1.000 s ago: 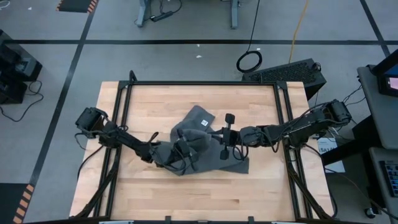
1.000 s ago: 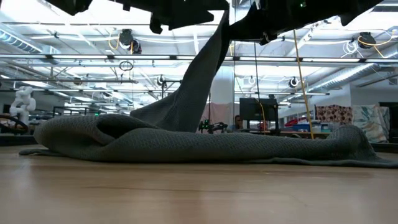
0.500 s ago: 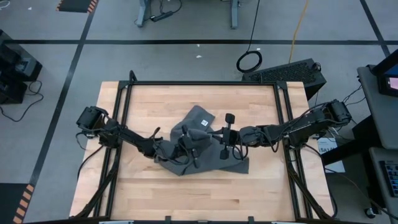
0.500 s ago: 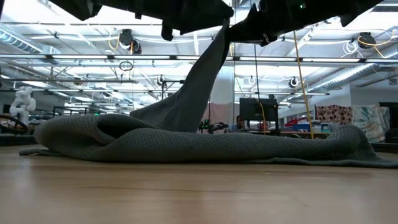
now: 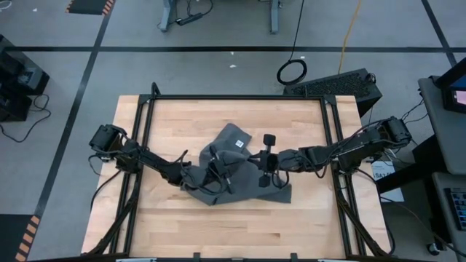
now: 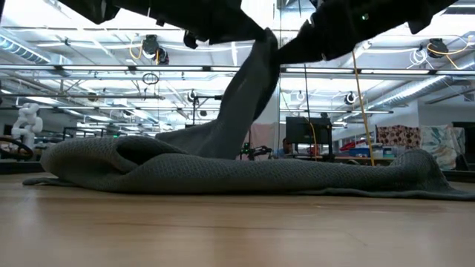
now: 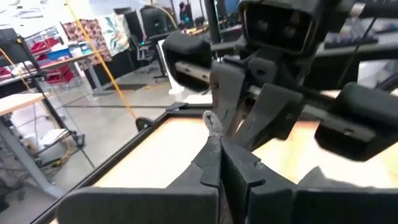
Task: Roll towel into tight, uniform cylinder
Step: Roll the towel
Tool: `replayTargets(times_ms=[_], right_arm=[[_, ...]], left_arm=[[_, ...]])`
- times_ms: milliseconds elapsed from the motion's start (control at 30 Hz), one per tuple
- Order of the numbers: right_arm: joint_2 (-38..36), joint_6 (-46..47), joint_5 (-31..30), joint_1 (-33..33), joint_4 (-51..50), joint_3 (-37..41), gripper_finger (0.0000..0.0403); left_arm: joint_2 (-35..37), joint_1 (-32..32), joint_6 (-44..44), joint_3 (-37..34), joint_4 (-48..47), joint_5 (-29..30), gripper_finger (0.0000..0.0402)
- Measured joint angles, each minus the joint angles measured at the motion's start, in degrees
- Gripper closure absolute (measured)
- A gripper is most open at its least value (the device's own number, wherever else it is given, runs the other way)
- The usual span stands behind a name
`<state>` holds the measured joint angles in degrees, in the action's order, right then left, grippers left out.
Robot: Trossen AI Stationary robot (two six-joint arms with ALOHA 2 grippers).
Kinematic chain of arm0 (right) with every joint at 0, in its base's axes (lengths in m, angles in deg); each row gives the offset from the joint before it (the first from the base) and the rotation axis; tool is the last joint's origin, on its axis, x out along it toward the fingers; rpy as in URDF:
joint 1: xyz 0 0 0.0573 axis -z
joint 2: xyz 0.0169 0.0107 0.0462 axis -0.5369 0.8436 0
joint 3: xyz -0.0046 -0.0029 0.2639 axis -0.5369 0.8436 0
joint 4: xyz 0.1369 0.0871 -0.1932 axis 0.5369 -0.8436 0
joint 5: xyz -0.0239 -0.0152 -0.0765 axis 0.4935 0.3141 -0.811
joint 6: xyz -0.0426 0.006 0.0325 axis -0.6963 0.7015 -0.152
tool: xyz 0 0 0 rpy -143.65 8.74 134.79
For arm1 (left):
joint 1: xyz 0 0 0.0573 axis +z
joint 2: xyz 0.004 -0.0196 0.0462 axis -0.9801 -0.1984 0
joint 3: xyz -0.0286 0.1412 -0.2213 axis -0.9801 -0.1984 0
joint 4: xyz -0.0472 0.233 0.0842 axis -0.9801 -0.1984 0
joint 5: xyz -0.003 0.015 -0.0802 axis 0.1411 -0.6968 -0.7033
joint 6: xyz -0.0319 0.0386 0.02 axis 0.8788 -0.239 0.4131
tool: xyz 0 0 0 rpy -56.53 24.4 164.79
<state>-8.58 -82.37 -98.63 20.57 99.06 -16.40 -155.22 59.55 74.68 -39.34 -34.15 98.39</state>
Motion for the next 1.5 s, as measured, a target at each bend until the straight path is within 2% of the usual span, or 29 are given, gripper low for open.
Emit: replayTargets(times_ms=[267, 433, 567, 867, 1033, 1133, 1300, 1400, 1500], right_arm=[[0.0, 0.6, 0.0, -0.9, -4.5, 0.0, 0.0394], [0.0, 2.3, -0.1, -0.8, -4.3, 0.0, 0.0401], [0.0, 2.6, -0.2, -0.5, -3.5, 0.0, 0.04], [0.0, 3.5, -0.2, -0.5, -3.0, 0.0, 0.0402], [0.0, 4.5, -0.2, -0.5, -3.0, 0.0, 0.0402], [0.0, 4.5, -0.2, -0.5, -3.0, 0.0, 0.0402], [0.0, 4.5, -0.2, -0.5, -2.6, 0.0, 0.0403], [0.0, 4.5, -0.2, -0.5, -3.1, 0.0, 0.0403], [0.0, 4.5, -0.2, -0.5, -4.4, 0.0, 0.0402]], left_arm=[[0.0, -0.9, 4.6, 0.0, -4.1, 0.0, 0.0398], [0.1, -1.1, 13.7, 0.0, -6.6, -4.9, 0.0384], [0.1, -2.0, 19.1, 0.0, -8.2, -3.1, 0.0337], [0.1, -3.3, 22.9, 0.0, -7.5, 1.7, 0.0189], [-0.2, -2.0, 25.5, 0.0, -7.2, 0.0, 0.015], [-2.0, -1.1, 25.8, 0.0, -4.9, -3.5, 0.0147], [-6.1, 0.6, 25.6, 1.8, -4.3, -3.2, 0.0159], [-6.7, 0.6, 24.2, 2.0, -4.6, -0.4, 0.0208], [-6.3, -0.9, 21.9, 2.0, -4.5, 4.4, 0.0295]])
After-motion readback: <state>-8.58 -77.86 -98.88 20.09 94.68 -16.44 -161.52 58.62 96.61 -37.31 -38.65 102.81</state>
